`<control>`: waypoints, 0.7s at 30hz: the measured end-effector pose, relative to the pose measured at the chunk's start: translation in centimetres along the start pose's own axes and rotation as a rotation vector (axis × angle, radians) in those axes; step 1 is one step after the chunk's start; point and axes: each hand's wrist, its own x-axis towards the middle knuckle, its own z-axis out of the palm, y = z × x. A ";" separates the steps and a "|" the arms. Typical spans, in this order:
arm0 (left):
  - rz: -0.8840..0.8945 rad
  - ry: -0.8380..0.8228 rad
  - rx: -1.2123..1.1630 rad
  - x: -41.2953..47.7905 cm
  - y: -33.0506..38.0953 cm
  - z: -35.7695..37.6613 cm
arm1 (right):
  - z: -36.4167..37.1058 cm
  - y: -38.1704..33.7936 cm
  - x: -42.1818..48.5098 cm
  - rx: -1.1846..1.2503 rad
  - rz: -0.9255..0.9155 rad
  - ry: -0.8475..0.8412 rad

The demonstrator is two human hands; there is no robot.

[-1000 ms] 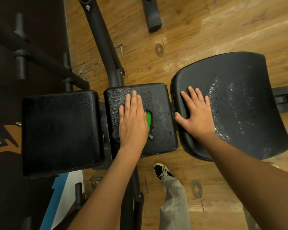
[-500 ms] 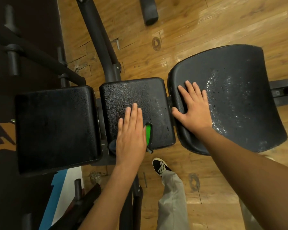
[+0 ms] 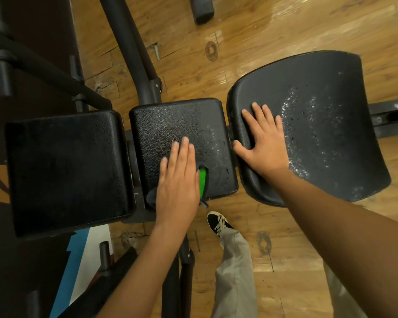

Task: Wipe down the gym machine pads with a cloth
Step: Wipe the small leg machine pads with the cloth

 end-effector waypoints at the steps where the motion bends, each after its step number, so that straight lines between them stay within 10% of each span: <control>1: 0.010 -0.006 0.026 -1.4 0.2 0.4 | 0.0 0.0 0.0 -0.001 0.000 0.000; 21: -0.029 0.013 -0.033 10.1 0.3 -1.6 | 0.2 0.1 0.0 0.025 -0.016 0.043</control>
